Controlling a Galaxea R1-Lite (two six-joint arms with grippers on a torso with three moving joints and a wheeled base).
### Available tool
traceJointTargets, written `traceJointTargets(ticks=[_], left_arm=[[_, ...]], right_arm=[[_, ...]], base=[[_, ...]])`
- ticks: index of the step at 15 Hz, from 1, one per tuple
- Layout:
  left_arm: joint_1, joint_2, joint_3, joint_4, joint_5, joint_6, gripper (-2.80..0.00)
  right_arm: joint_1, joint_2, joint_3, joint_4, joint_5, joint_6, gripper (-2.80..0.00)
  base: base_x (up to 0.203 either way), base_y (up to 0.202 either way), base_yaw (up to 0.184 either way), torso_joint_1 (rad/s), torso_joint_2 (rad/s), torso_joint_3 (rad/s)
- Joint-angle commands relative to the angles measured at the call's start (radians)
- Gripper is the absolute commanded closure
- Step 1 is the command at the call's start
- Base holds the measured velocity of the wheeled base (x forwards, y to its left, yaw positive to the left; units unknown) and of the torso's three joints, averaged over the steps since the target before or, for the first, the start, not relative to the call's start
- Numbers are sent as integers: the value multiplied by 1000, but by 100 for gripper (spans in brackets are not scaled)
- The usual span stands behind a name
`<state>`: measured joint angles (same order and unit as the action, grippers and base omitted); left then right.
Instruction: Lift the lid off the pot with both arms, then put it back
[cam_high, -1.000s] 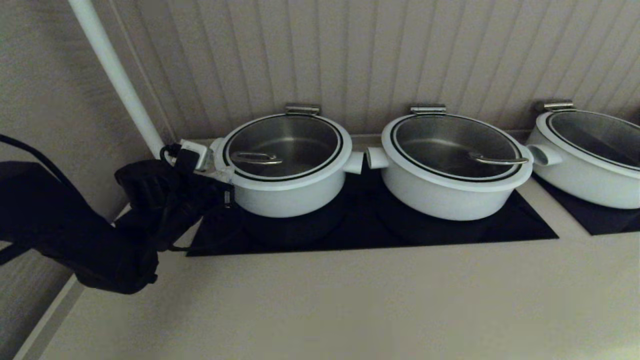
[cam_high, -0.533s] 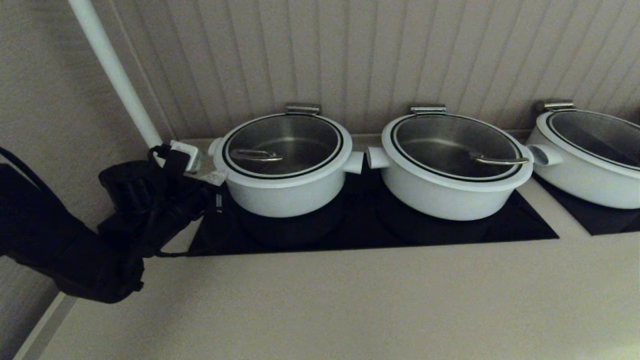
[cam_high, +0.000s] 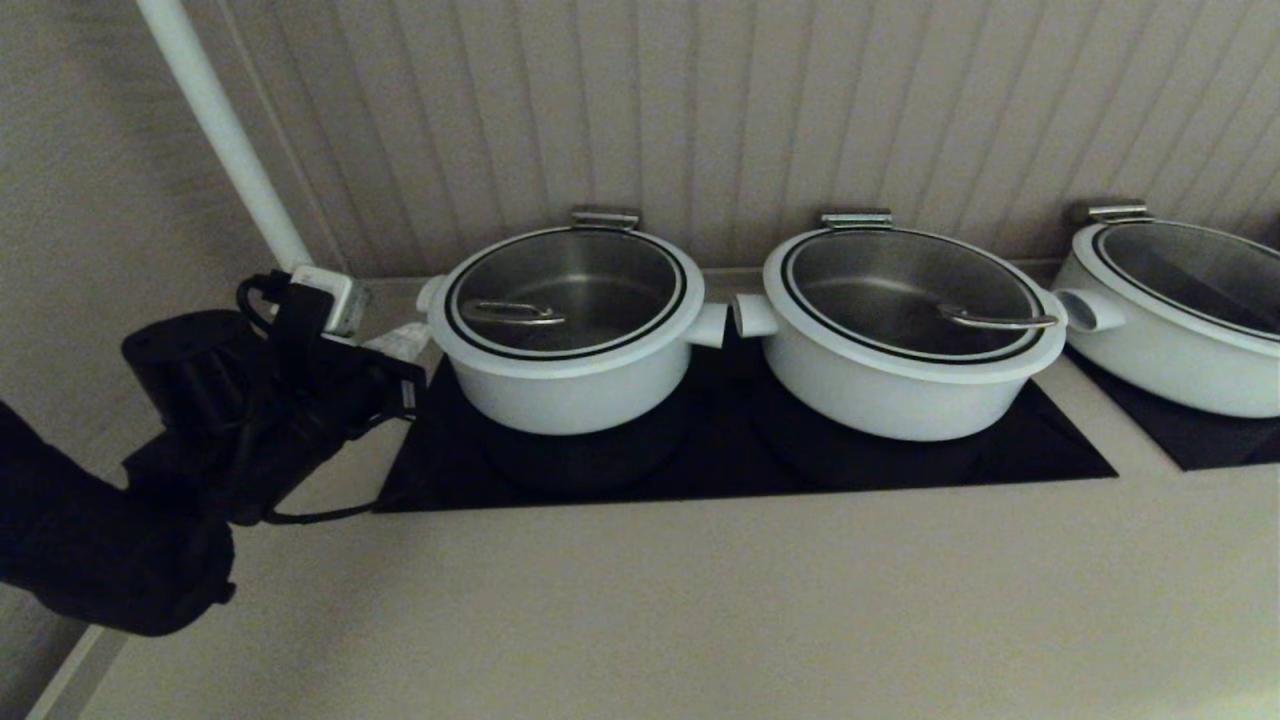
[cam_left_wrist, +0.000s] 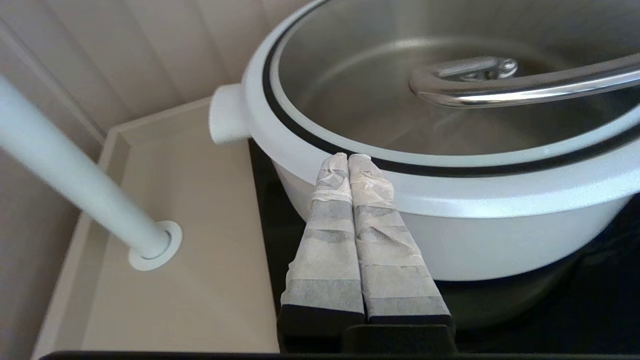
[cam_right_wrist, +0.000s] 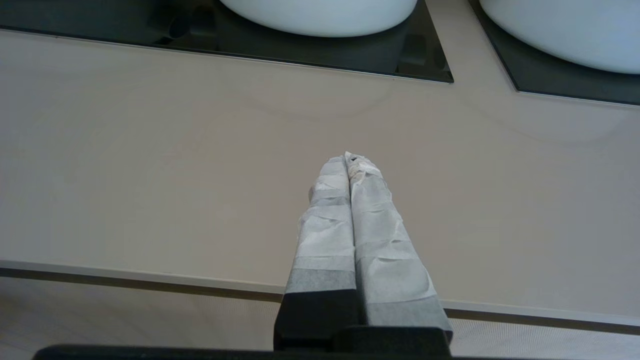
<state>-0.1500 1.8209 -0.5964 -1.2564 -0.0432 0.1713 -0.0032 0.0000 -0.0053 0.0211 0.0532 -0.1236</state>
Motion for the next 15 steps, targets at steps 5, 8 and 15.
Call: traceJointTargets(ticks=[5, 8, 15], left_arm=[[0, -160, 98, -6, 2, 2, 0], [13, -224, 161, -5, 3, 2, 0], [19, -435, 355, -5, 6, 18, 0]], right_arm=[[0, 2, -1, 0, 0, -1, 0], [0, 2, -1, 0, 0, -1, 0], [0, 2, -1, 0, 0, -1, 0]], base=[[0, 0, 0, 0, 0, 0], [0, 0, 0, 0, 0, 0], [0, 0, 0, 0, 0, 0]])
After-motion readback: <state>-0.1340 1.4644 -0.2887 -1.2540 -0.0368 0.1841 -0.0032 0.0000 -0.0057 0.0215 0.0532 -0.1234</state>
